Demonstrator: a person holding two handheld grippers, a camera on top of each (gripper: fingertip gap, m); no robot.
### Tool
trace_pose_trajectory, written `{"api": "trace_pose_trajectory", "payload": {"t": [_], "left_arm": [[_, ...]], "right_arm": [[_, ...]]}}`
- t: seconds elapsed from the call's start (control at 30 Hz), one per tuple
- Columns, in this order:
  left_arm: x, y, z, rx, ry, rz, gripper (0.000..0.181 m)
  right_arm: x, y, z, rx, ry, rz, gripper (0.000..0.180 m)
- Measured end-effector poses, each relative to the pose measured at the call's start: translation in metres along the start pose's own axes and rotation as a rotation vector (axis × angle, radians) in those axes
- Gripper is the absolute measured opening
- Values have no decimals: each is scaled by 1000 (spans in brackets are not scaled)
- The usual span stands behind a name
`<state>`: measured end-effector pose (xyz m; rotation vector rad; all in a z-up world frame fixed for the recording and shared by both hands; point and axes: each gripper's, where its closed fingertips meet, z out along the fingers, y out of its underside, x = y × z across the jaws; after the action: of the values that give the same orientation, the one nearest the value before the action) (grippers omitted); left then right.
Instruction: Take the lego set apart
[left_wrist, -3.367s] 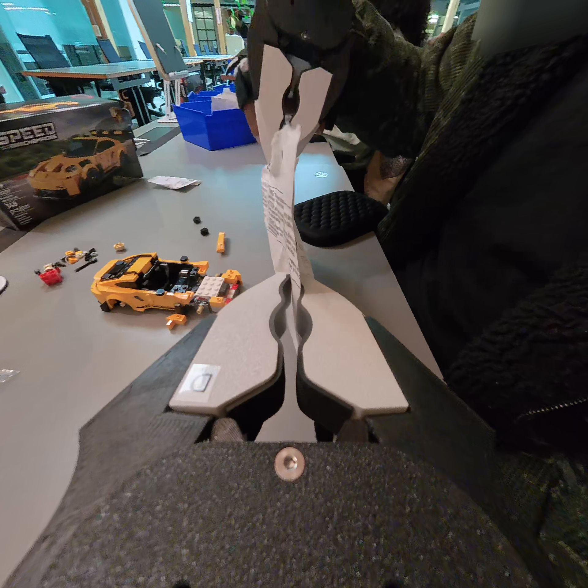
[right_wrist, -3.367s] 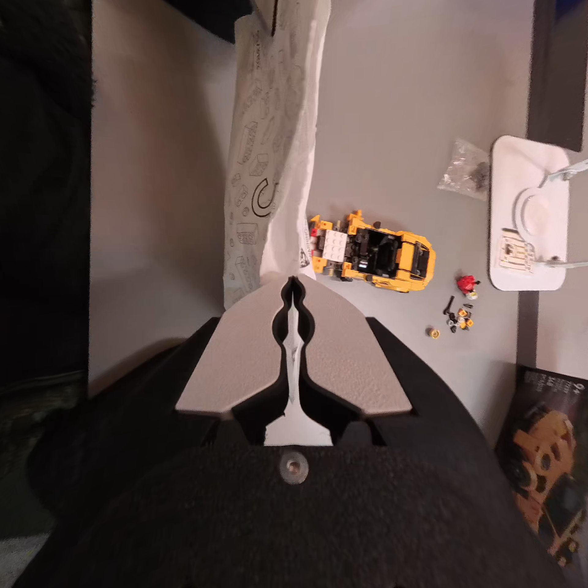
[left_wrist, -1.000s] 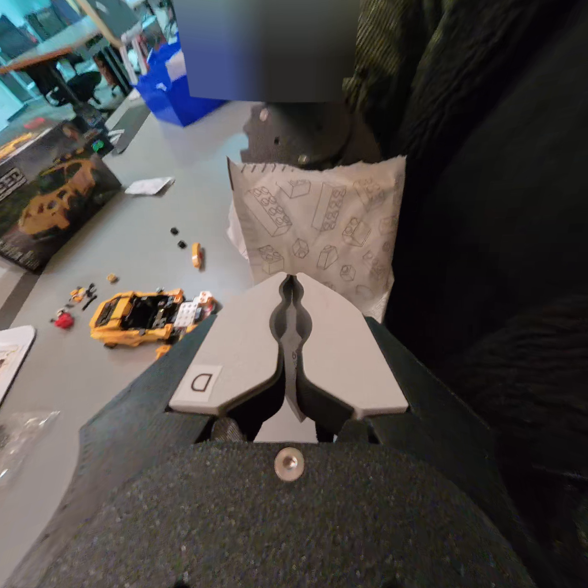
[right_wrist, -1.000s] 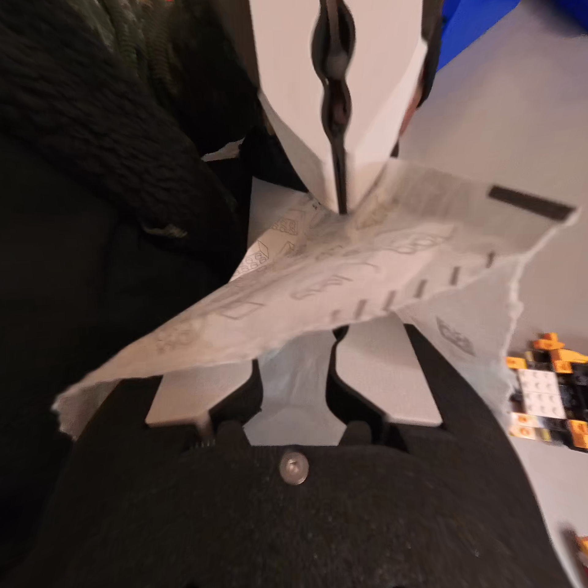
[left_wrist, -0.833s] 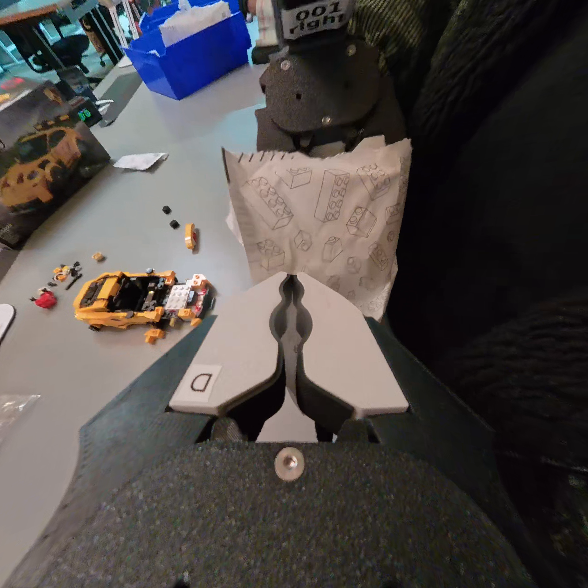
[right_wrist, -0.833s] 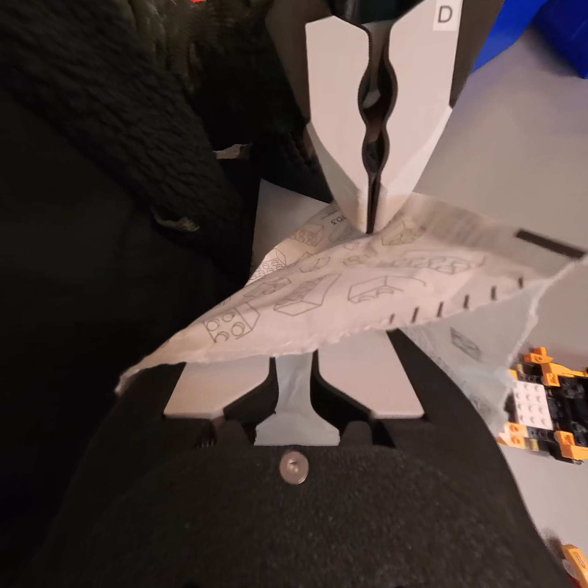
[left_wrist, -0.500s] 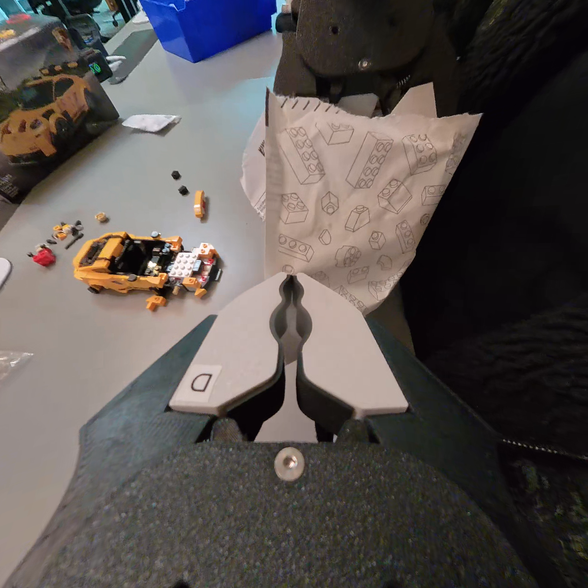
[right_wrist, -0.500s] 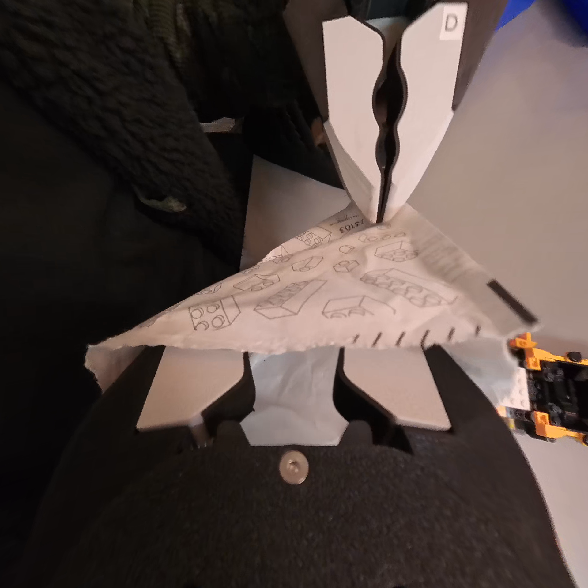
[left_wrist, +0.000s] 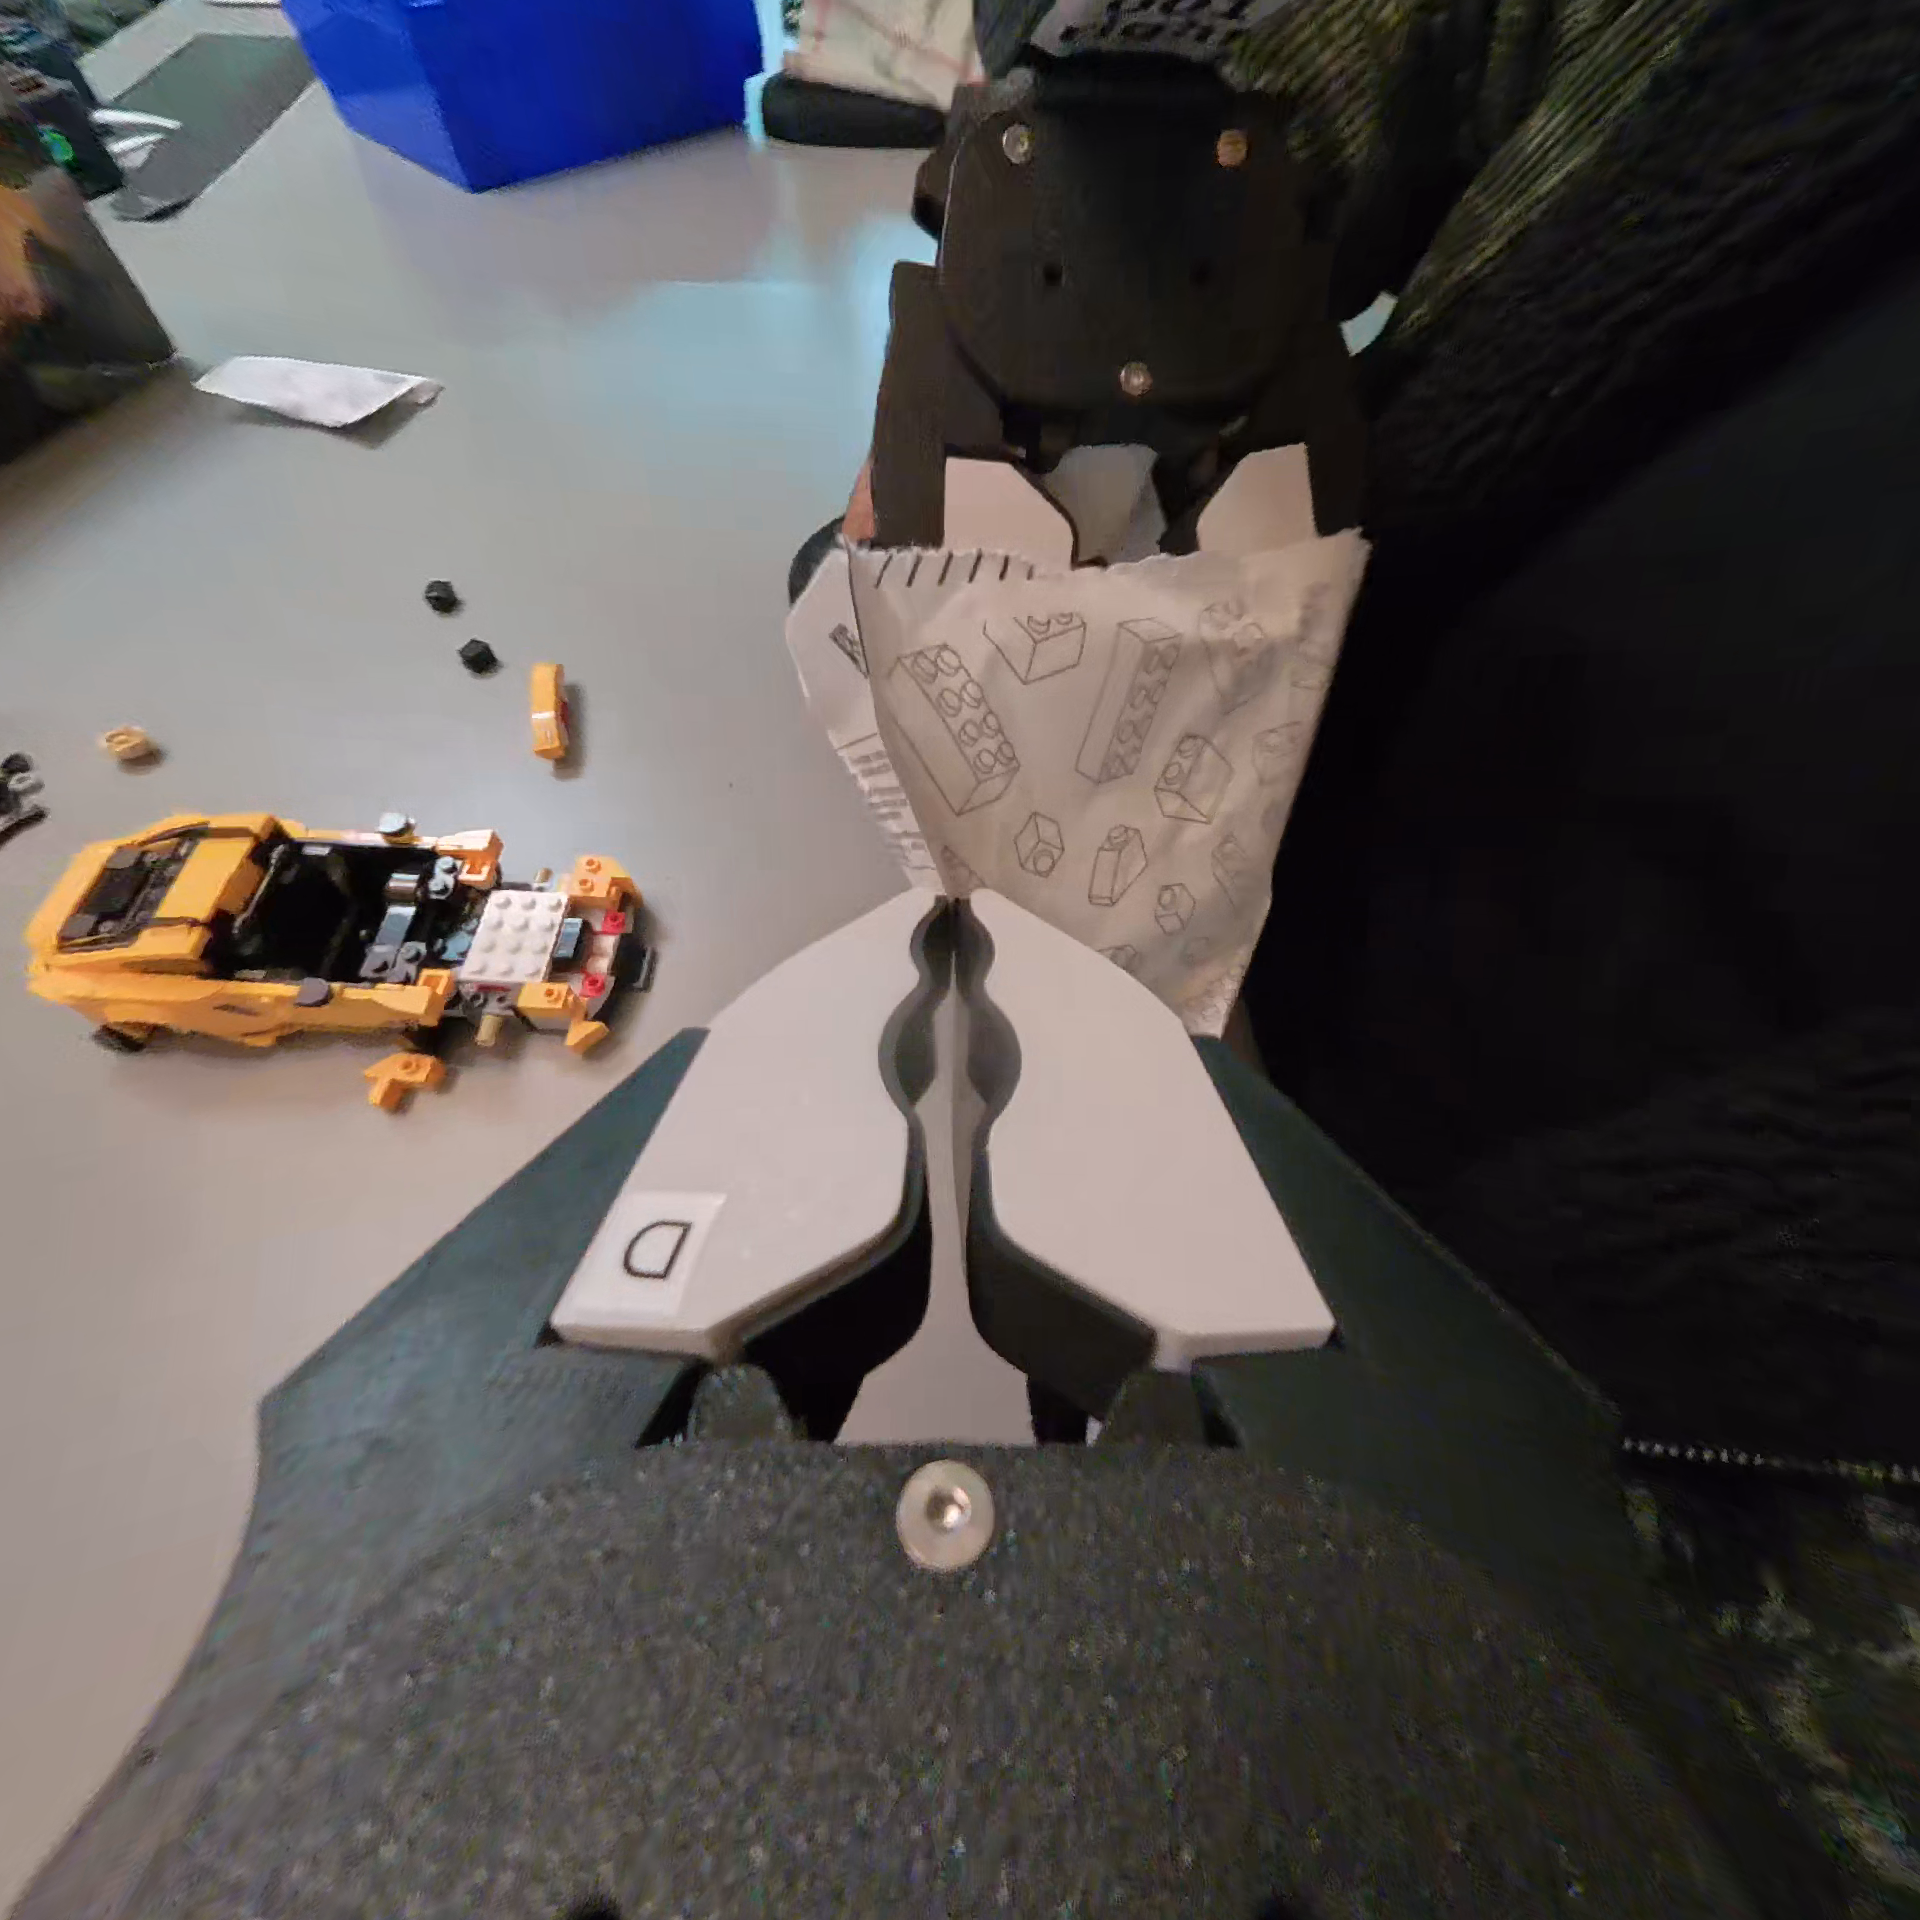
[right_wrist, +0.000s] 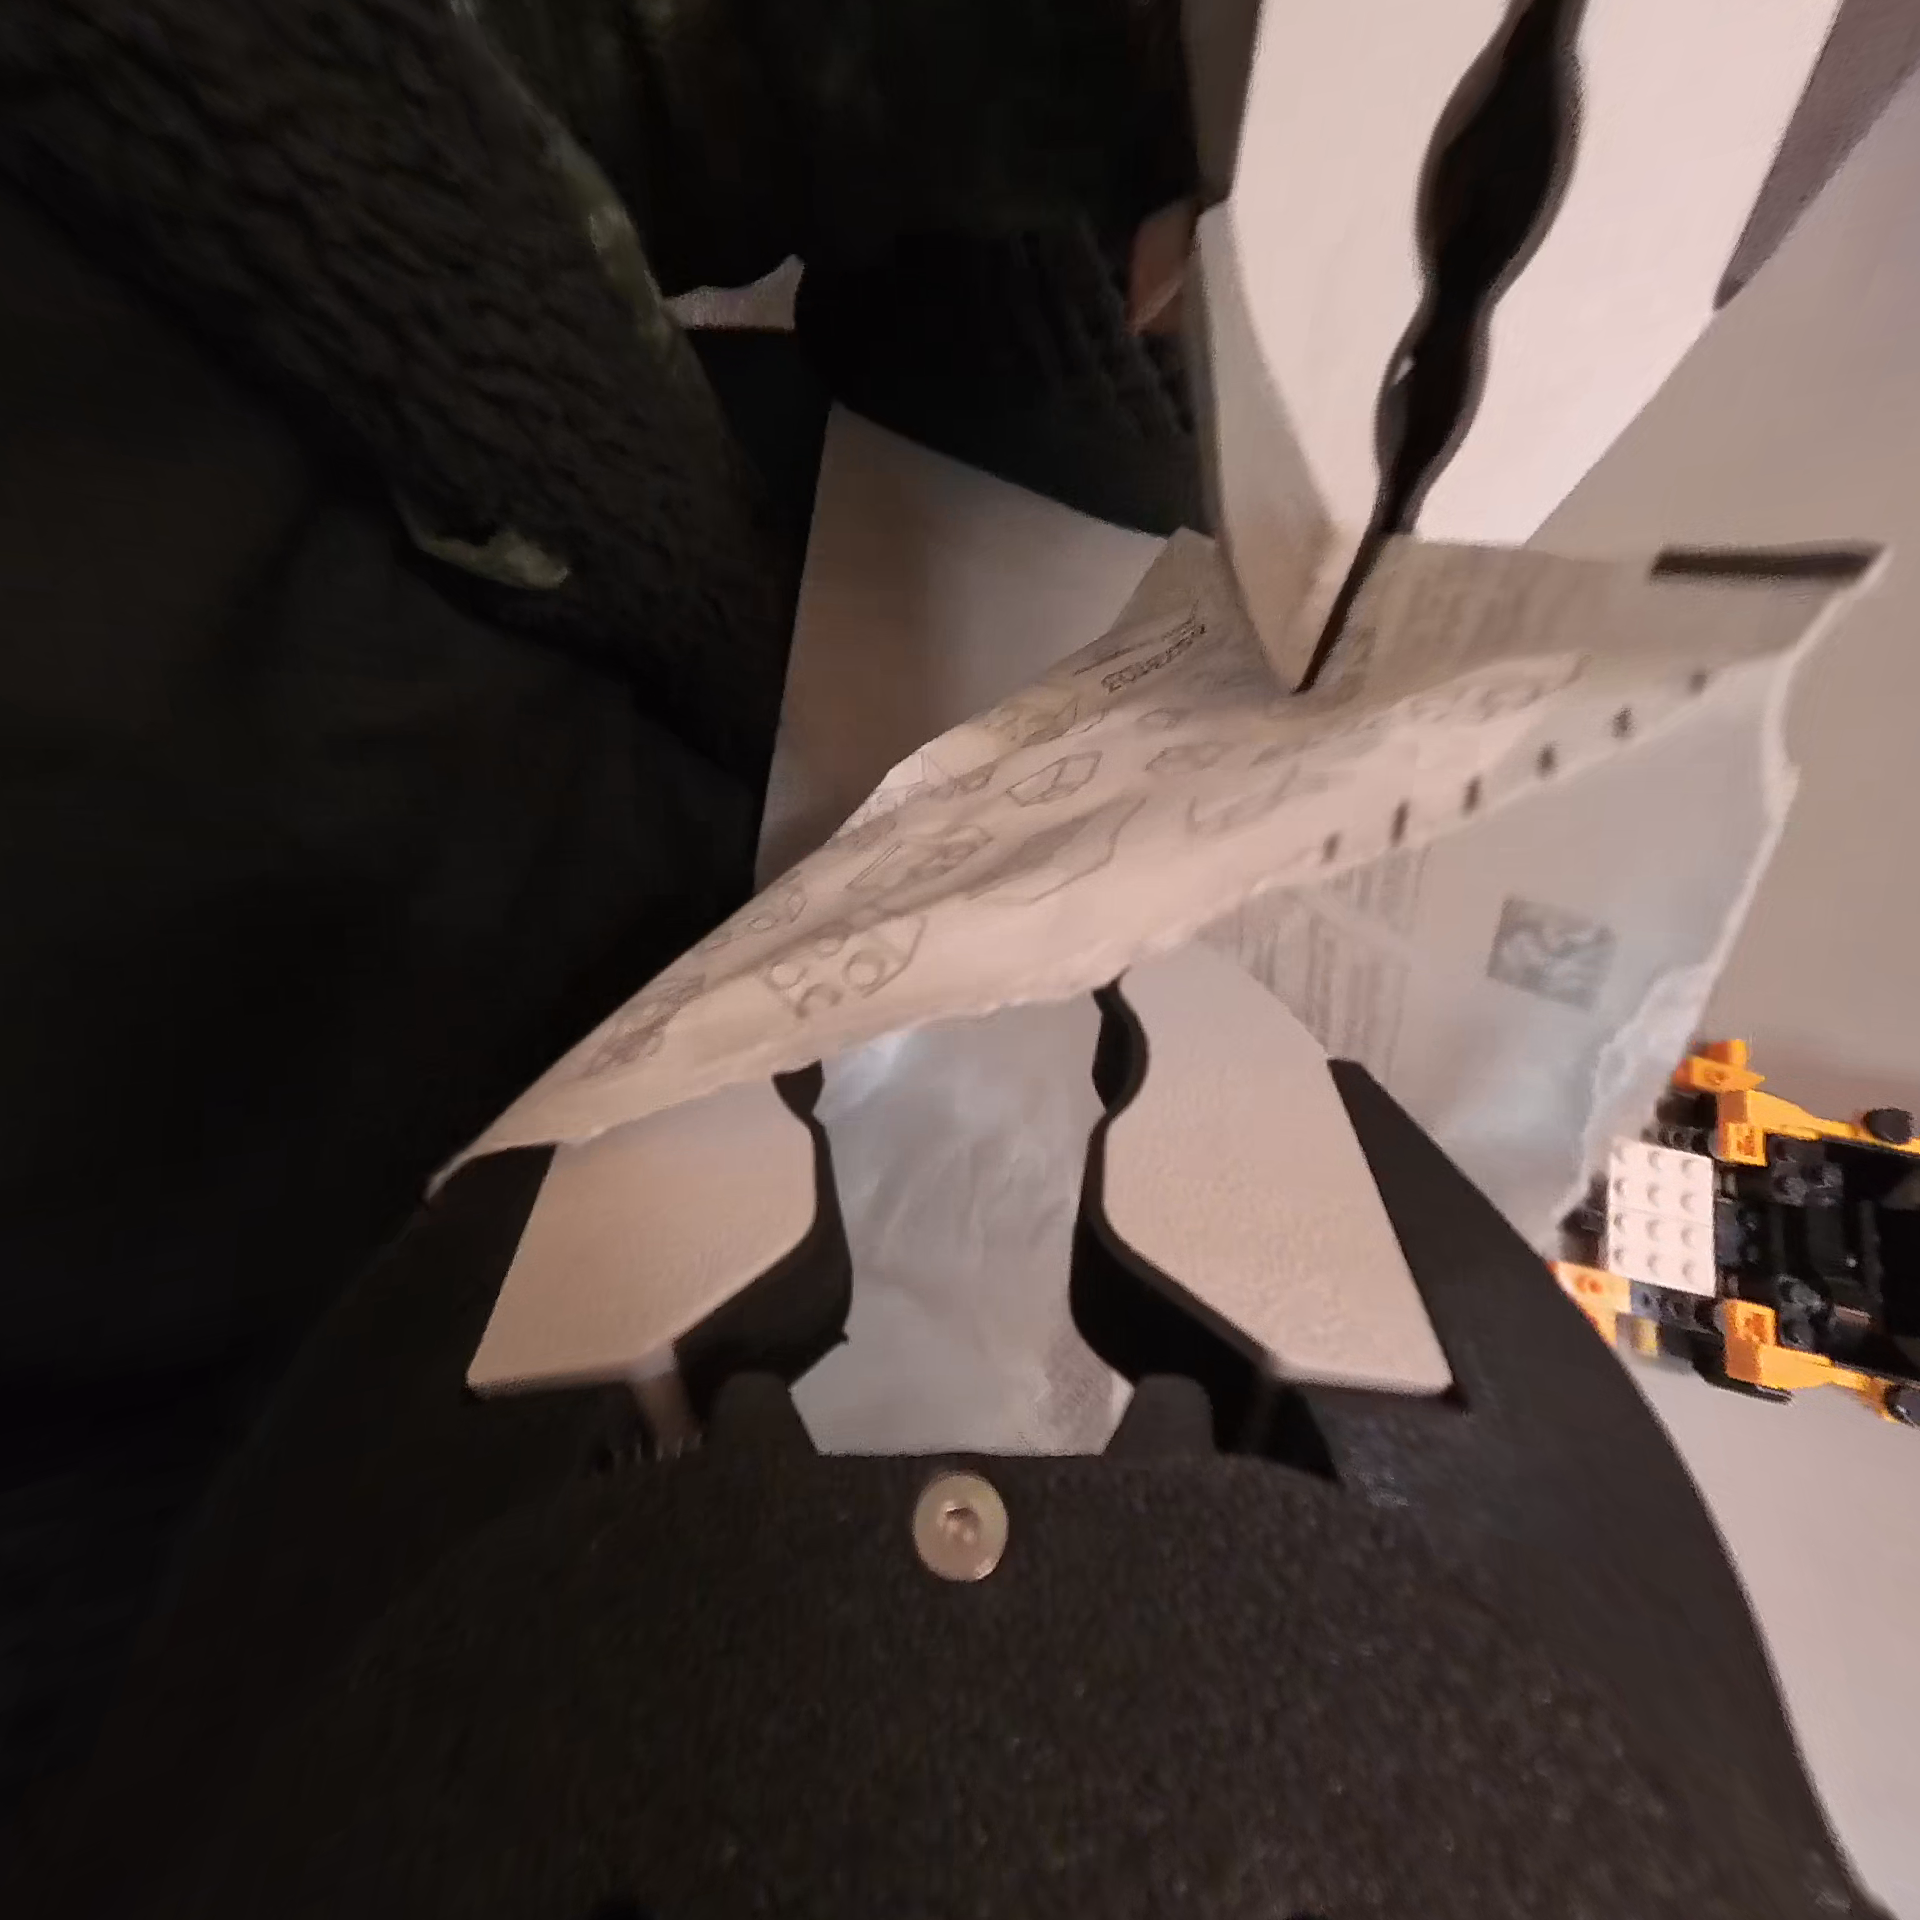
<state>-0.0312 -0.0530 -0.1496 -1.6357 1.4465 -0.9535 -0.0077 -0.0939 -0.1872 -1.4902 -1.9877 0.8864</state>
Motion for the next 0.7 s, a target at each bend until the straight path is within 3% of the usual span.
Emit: {"api": "trace_pose_trajectory", "payload": {"t": [0.1,0.23,0.4,0.7], "left_arm": [[-16,4,0,4,19,-15,0],[-35,9,8,-20,13,-32,0],[-64,10,9,-20,-66,-57,0],[-70,14,12,-1,-75,-88,0]], "right_arm": [[6,14,-7,-57,-16,-55,32],[11,27,-13,-133,-27,-146,29],[3,38,-12,-195,-85,-211,66],[4,35,-11,-163,-45,-236,90]]}}
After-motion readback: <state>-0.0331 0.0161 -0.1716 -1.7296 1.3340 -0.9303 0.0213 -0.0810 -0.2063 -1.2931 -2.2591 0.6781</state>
